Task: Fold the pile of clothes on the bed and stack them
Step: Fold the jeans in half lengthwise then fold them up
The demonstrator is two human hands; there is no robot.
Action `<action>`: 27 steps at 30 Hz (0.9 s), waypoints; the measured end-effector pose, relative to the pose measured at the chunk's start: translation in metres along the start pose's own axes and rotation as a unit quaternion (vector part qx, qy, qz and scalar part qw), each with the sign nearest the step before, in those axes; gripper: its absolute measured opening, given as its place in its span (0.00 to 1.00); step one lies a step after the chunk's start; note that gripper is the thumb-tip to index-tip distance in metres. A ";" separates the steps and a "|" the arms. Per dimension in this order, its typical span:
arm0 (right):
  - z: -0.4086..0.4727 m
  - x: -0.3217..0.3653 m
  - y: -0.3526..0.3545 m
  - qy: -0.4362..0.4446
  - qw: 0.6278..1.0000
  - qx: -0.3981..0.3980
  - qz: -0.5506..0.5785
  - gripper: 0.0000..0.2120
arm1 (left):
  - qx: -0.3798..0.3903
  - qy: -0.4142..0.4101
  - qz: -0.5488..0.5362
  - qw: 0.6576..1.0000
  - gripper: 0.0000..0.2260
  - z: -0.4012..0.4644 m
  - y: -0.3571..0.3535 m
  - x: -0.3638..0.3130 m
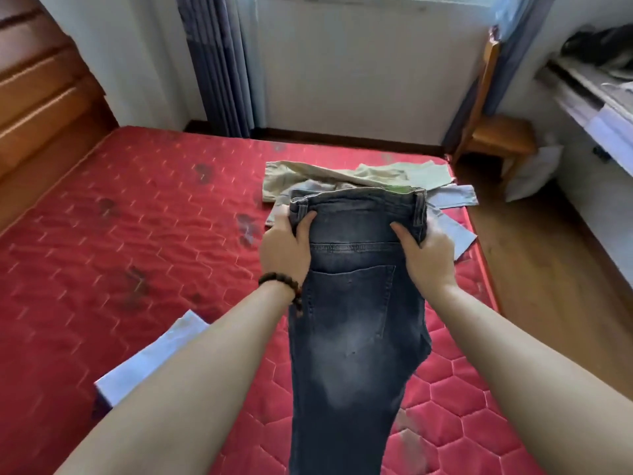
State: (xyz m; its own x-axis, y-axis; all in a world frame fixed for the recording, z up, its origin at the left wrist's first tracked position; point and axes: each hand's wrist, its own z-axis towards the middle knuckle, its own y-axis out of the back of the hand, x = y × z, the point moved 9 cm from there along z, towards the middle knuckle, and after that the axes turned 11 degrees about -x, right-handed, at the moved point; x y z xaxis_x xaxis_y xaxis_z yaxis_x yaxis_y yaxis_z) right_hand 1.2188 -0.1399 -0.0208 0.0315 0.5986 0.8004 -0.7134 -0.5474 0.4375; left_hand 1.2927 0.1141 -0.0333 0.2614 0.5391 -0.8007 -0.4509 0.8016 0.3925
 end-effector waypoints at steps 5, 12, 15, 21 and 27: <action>0.032 -0.073 -0.068 -0.033 0.998 -0.009 -0.043 0.14 | 0.035 0.015 -0.015 0.999 0.16 0.027 -0.089 0.066; 0.064 -0.232 -0.176 -0.159 0.978 0.088 -0.106 0.21 | 0.127 0.102 0.071 0.984 0.25 0.026 -0.227 0.194; 0.042 -0.322 -0.214 -0.218 0.941 0.188 -0.178 0.32 | 0.213 0.167 0.138 0.953 0.28 -0.013 -0.271 0.278; -0.024 -0.435 -0.240 -0.254 0.906 0.239 -0.239 0.31 | 0.318 0.225 0.237 0.890 0.25 -0.115 -0.312 0.381; -0.039 -0.483 -0.256 -0.242 0.895 0.176 -0.331 0.36 | 0.288 0.189 0.256 0.903 0.23 -0.135 -0.348 0.393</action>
State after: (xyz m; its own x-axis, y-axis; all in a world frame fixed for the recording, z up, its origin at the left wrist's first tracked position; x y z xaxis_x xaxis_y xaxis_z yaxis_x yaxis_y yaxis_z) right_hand 1.3591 -0.2662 -0.5355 0.7265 0.5826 0.3644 -0.1638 -0.3681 0.9152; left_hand 1.4371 0.0122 -0.5462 -0.2139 0.8382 -0.5016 0.1170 0.5318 0.8387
